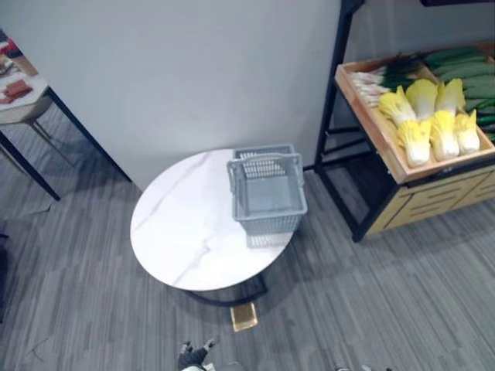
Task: Pick vegetable in the basket
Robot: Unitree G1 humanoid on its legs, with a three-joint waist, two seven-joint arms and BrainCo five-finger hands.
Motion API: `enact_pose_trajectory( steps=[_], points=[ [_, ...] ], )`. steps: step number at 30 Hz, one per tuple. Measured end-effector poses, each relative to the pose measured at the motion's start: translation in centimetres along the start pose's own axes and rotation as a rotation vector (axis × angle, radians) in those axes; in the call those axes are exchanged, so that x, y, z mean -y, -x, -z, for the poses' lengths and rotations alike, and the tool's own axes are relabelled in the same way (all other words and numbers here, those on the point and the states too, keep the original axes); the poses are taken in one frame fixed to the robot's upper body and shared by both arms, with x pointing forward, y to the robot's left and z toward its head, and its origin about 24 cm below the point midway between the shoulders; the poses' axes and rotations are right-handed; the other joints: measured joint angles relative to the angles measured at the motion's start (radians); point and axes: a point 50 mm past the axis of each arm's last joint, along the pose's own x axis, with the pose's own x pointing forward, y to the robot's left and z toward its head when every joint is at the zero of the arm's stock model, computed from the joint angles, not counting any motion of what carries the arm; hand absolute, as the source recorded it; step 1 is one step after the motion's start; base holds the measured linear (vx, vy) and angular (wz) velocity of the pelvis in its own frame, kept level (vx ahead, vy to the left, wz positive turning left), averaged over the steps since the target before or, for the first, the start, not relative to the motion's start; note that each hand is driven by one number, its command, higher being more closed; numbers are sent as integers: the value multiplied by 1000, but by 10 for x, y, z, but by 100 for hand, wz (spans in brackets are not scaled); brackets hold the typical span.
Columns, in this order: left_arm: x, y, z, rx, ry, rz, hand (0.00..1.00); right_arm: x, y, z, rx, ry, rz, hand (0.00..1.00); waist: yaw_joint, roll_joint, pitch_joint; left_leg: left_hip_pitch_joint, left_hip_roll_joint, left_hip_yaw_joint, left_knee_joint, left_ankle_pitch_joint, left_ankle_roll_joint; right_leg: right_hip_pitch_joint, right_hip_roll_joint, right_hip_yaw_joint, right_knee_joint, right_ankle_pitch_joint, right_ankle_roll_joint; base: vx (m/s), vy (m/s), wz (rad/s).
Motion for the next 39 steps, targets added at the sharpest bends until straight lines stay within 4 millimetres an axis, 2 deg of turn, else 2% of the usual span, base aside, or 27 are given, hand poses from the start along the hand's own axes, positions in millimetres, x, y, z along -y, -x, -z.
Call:
enact_pose_trajectory(
  steps=[1,3,4,6,7,9,11,14,15,17,20,26,27,34,37,39],
  points=[
    [-2,-1,-2,5,-5,-5,0,-5,0,0,0,-5,-12,0,0,-13,0,15,-21,4,-32,-6,5,-2,-15,3,-8,11,13,82,265,-9],
    [-8,-3,-6,21,-12,-16,0,-13,2,4,-14,-12,-28,0,2,-45,-4,13,-44,6,-43,-7,7,-17,-36,8,-1,28,8,38,201,-2],
    [-13,-4,-10,31,-26,-26,0,-16,2,5,-19,-14,-38,0,3,-62,-3,14,-47,7,-43,-19,23,-34,-44,15,27,37,6,2,80,-11],
    [-16,-5,-10,31,-38,-29,0,-18,2,3,-12,-16,-42,0,5,-63,3,32,-38,19,-52,-60,42,-104,-61,52,163,37,5,-32,191,-28],
    [-19,-5,-11,34,-41,-37,0,-20,2,2,-13,-19,-48,0,5,-63,9,52,-41,42,-61,-62,45,-151,-81,66,258,55,-23,-60,217,-40],
    [-25,-6,-10,30,-51,-49,0,-22,2,2,-11,-18,-51,0,4,-70,7,85,-46,69,-86,-66,52,-194,-102,65,347,92,-79,-71,152,-44],
    [-30,-5,-7,16,-73,-52,0,-27,4,6,-20,-21,-64,0,3,-79,8,127,-58,84,-118,-68,59,-193,-105,71,362,96,-84,-34,113,-29],
    [-37,-3,2,-13,-87,-53,0,-29,4,5,-13,-8,-75,0,4,-78,7,137,-68,91,-146,-51,65,-165,-73,103,260,97,-76,67,29,-6],
    [-38,-4,2,-12,-100,-51,0,-28,4,5,-14,6,-78,0,5,-87,2,131,-80,88,-162,-32,66,-151,-65,110,224,97,-69,123,-24,8],
    [-38,-3,5,-26,-122,-42,0,-26,3,3,-7,16,-79,0,4,-72,4,130,-72,73,-164,-11,71,-149,-55,114,229,97,-69,92,-60,13],
    [-35,-1,12,-54,-121,-29,0,-22,3,3,-5,55,-86,0,5,-52,-13,156,-47,63,-182,9,51,-93,-19,107,168,97,-68,72,-95,10],
    [-34,-1,12,-47,-158,-2,0,-23,2,-1,17,90,-104,0,6,-52,-21,133,-42,64,-237,65,30,-64,25,97,13,99,-64,-8,-89,-4],
    [-34,3,26,-94,-237,39,0,-16,3,3,15,112,-118,0,3,-28,-59,120,-57,36,-296,113,19,-42,53,113,-82,69,-11,-22,-39,2],
    [-36,2,24,-90,-229,32,0,-12,3,5,10,86,-105,0,-2,-24,-57,137,-52,59,-302,107,15,-37,57,123,-91,69,-12,-17,-3,-7],
    [-33,0,19,-80,-206,29,0,-6,5,11,-9,7,-82,0,-9,-18,-56,138,-52,59,-302,107,15,-37,57,123,-89,64,-18,-28,-7,-2],
    [-34,-1,17,-76,-180,19,0,-1,5,14,-20,-90,-53,0,-27,-15,-56,140,-51,59,-302,107,15,-37,57,122,-86,63,-19,0,0,0]
  ],
)
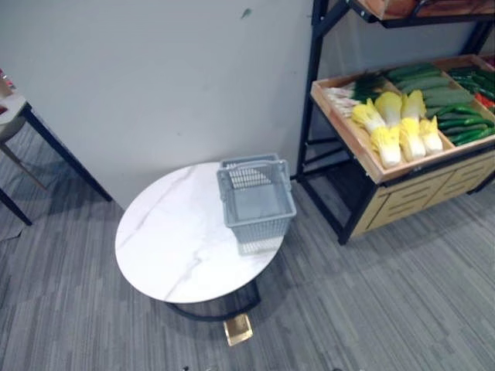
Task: Pick vegetable in the basket
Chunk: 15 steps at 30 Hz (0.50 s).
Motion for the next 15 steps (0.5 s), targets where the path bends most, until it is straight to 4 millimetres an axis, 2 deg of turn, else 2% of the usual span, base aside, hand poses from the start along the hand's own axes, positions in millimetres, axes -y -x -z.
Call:
enact_pose_trajectory(
  steps=[7,15],
  points=[
    [-3,-2,-13,45,77,-24,0,9,1,4,-1,-96,38,0,-1,2,-1,13,3,-1,2,-4,-1,5,3,17,16,-1,0,21,0,-3],
    [-3,1,-1,16,88,-25,0,8,-1,-5,21,-118,43,0,4,6,-4,15,2,-23,6,-2,1,13,2,6,22,-1,0,-9,-5,5]
  ],
)
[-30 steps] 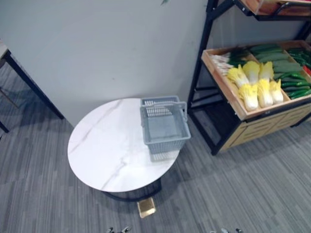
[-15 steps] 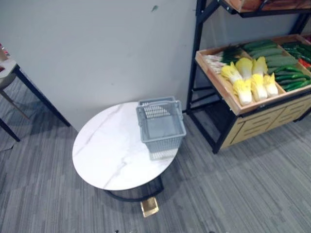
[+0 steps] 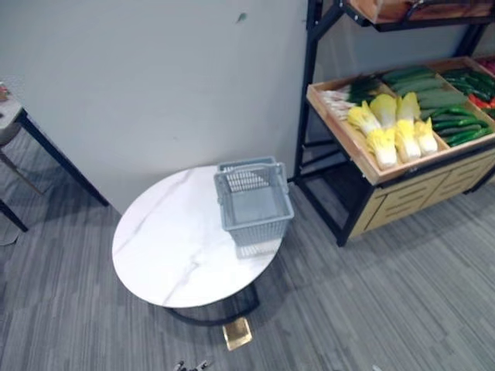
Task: Pick vegetable in the basket
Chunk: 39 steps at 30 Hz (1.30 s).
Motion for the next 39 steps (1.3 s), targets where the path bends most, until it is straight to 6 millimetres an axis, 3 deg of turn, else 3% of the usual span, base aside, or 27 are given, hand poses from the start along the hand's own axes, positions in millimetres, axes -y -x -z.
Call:
enact_pose_trajectory(
  steps=[4,8,10,11,13,15,18,21,24,27,28,29,30,33,34,37,38,39],
  points=[
    [-3,2,6,-14,-4,-5,0,0,0,1,-1,3,1,0,-1,4,0,-2,0,-7,-3,2,2,-3,-1,-7,5,-2,-3,-40,-4,6],
    [1,1,2,-1,-19,7,0,0,0,1,-3,7,1,0,-2,14,9,-20,7,-33,2,-6,-2,-51,-19,-17,133,-86,-7,-19,-11,17],
    [0,1,0,5,-17,2,0,0,0,1,-2,8,0,0,-3,19,17,-52,24,-53,74,-49,-10,-68,-22,-16,190,-136,-7,-6,-58,17],
    [1,1,-1,14,-14,3,0,1,0,1,-2,13,3,0,-2,24,19,-90,54,-60,159,-97,-25,-76,-13,-13,223,-164,-14,60,-118,10],
    [0,1,0,15,-12,3,0,4,1,1,-2,37,2,0,8,27,29,-134,97,-86,301,-124,-46,-68,6,-8,239,-195,-21,91,-116,12],
    [1,-1,-14,64,-3,5,0,4,0,-1,3,37,5,0,6,-9,62,-235,92,-95,521,-16,-33,-33,-26,-16,250,-206,-20,96,-159,21],
    [5,-1,-23,103,6,10,0,12,-1,-6,18,25,34,0,10,-29,78,-267,80,-74,529,123,-29,1,-53,-34,209,-186,-39,154,-120,14],
    [13,0,-21,97,19,25,0,14,-3,-14,38,24,43,0,7,-5,88,-240,85,-39,449,91,-34,11,-54,-39,182,-176,-54,114,-49,-1],
    [14,0,-20,95,33,14,0,10,-5,-25,63,7,41,0,-1,-2,89,-194,70,-60,224,79,-34,21,-48,-31,172,-176,-54,82,23,-6],
    [17,2,-13,73,38,15,0,10,-7,-37,97,17,45,0,0,32,88,-177,76,-95,150,142,17,36,-10,-2,145,-169,-30,101,199,-29],
    [19,2,-14,71,40,19,0,12,-7,-38,105,34,49,0,-4,45,83,-168,77,-85,144,67,7,53,-7,-3,124,-164,-2,111,219,10],
    [21,1,-19,84,41,24,0,11,-7,-35,94,40,45,0,-3,40,86,-159,67,-79,135,26,4,63,-17,-13,108,-156,15,127,324,20],
    [19,-1,-26,105,38,20,0,1,-6,-30,83,36,23,0,2,7,92,-163,38,-70,134,15,12,65,-39,-15,90,-144,32,85,242,12],
    [9,-3,-30,120,4,1,0,-11,-5,-24,62,36,-7,0,10,-38,77,-176,-26,-52,153,-24,34,60,-104,-15,84,-127,62,64,191,2],
    [9,-3,-30,120,-1,3,0,-11,-5,-24,63,33,-4,0,13,-37,78,-173,-34,-51,160,-42,36,58,-117,-11,96,-125,65,97,192,-10],
    [11,-1,-17,79,-42,16,0,-9,-5,-24,60,27,2,0,26,-8,81,-123,-36,-26,166,-96,42,-32,-164,59,348,-116,65,54,168,-23],
    [10,-1,-13,65,-52,15,0,-12,-5,-23,59,30,-6,0,26,3,75,-101,-35,-25,163,-108,42,-93,-181,95,489,-88,52,61,115,-3],
    [9,0,-12,61,-61,17,0,-15,-4,-21,59,40,-17,0,26,4,73,-80,-38,-27,151,-111,43,-158,-197,123,613,-38,8,74,107,4]
  ],
)
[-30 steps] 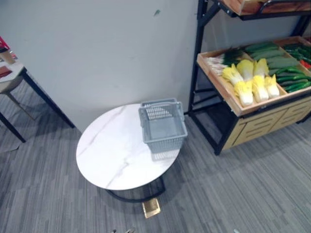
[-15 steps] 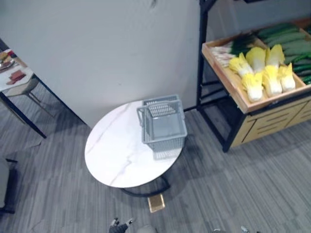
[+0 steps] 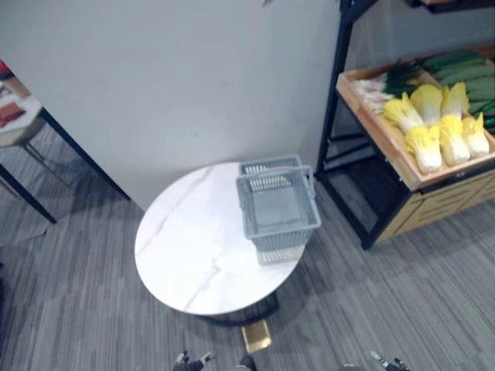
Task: Pick vegetable in the basket
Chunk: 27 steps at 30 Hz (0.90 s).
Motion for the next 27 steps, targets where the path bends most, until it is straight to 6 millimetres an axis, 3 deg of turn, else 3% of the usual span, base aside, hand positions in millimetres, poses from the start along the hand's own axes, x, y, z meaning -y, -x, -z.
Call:
enact_pose_trajectory(
  steps=[2,3,5,7,9,10,11,12,14,15,18,22,25,27],
  points=[
    [0,-1,-2,2,-1,-1,0,-2,1,1,1,12,-6,0,-3,-7,-1,29,-11,-29,-25,-3,7,-57,-26,8,129,101,-45,113,81,27],
    [1,-2,-6,12,-5,3,0,-1,1,3,-3,24,-7,0,-4,6,-1,40,-9,-39,-34,-1,15,-77,-27,12,162,99,-55,171,54,47],
    [1,-4,-13,31,-18,1,0,-7,2,6,-11,44,-24,0,-6,-3,7,44,18,-92,-33,-5,36,-98,26,-33,139,-112,-37,174,-15,55],
    [4,-5,-19,47,-15,8,0,-8,2,6,-12,50,-27,0,-7,4,11,45,49,-135,-34,-9,29,-113,102,-54,4,-152,-47,198,-94,65],
    [6,-6,-25,61,-14,11,0,-10,2,6,-10,72,-39,0,-9,-1,12,46,68,-168,-35,-10,10,-119,153,-18,-210,-126,-18,257,-218,77],
    [2,-8,-31,80,-19,3,0,-12,3,8,-16,73,-45,0,-10,-29,9,42,57,-198,-37,-11,-33,-110,159,41,-400,-40,-5,211,-262,75],
    [2,-8,-32,84,-23,2,0,-13,3,10,-22,72,-46,0,-12,-43,10,46,54,-216,-40,-13,-46,-104,160,59,-411,52,-3,231,-299,73],
    [10,-7,-30,73,-16,19,0,-11,2,5,-14,76,-41,0,-20,-16,15,56,77,-225,-51,-8,-55,-92,186,34,-404,41,-14,180,-216,34],
    [18,-5,-24,56,-6,39,0,-7,-3,-14,37,92,-32,0,-21,27,27,60,115,-207,-64,11,-61,-103,216,0,-340,-42,-34,245,-242,39],
    [17,-4,-22,53,-4,35,0,-5,-4,-15,38,97,-28,0,-26,35,23,63,128,-217,-70,28,-80,-98,217,-31,-300,-83,-36,224,-221,60],
    [10,-4,-19,42,22,9,0,-2,-4,-18,46,138,-27,0,-25,41,11,59,146,-222,-72,68,-97,-58,225,-97,-290,-125,-48,193,-124,63],
    [0,-1,-4,4,35,-20,0,-9,-4,-25,83,188,-48,0,-26,12,-12,22,143,-219,-71,122,-100,-16,220,-166,-329,-122,-55,188,-56,56],
    [1,-2,-6,10,30,-19,0,-10,2,-55,246,187,-33,0,-28,-12,-26,-6,122,-148,-78,183,-95,11,199,-203,-352,-122,-55,123,4,57],
    [0,-2,-9,27,22,-22,0,-17,22,-108,533,329,-14,0,-28,-11,-32,-7,113,-65,-106,218,-86,14,200,-201,-374,-114,-60,55,-1,13]
  ],
)
